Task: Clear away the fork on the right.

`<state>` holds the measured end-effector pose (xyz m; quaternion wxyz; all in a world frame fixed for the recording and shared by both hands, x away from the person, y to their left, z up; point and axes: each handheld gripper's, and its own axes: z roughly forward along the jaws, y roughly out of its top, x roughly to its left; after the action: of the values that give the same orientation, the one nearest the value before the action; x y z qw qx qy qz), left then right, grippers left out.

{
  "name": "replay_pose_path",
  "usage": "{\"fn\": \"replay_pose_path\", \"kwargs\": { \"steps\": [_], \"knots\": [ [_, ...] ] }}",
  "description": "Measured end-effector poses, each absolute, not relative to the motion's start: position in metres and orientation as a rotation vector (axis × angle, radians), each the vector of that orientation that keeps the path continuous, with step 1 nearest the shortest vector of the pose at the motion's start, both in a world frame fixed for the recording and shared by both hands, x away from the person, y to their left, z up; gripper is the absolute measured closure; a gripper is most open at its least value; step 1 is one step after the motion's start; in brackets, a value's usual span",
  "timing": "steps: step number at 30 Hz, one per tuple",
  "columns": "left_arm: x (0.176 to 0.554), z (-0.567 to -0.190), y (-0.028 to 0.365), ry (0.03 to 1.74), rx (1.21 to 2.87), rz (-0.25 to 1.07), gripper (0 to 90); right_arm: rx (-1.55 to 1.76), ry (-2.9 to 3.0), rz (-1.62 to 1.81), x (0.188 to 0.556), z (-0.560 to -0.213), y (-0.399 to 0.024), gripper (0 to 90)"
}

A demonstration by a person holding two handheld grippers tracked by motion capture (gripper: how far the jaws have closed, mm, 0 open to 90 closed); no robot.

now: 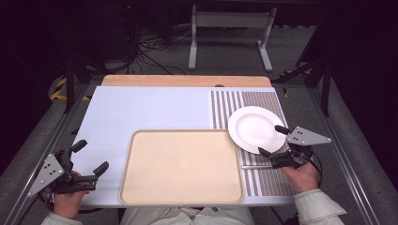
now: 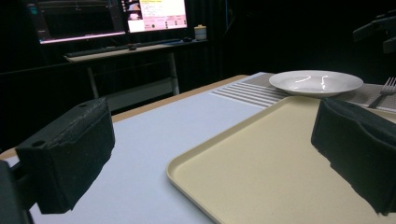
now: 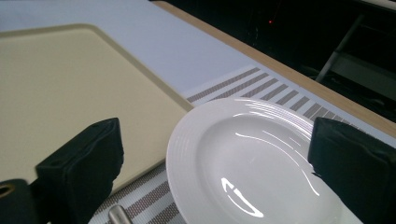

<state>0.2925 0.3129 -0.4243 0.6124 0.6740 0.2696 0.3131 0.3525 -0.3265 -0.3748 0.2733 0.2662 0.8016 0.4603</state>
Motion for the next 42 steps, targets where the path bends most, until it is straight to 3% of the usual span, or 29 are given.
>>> {"fn": "replay_pose_path", "kwargs": {
  "steps": [13, 42],
  "knots": [
    [0.293, -0.425, 0.312, 0.623, 1.562, 0.715, 0.3, 0.594, 2.473, 0.92, 0.362, -0.359, -0.324, 11.3],
    [0.293, -0.425, 0.312, 0.629, 1.564, 0.717, 0.2, 0.423, 2.844, 0.429, 0.372, -0.38, -0.313, 19.0]
  ]
}}
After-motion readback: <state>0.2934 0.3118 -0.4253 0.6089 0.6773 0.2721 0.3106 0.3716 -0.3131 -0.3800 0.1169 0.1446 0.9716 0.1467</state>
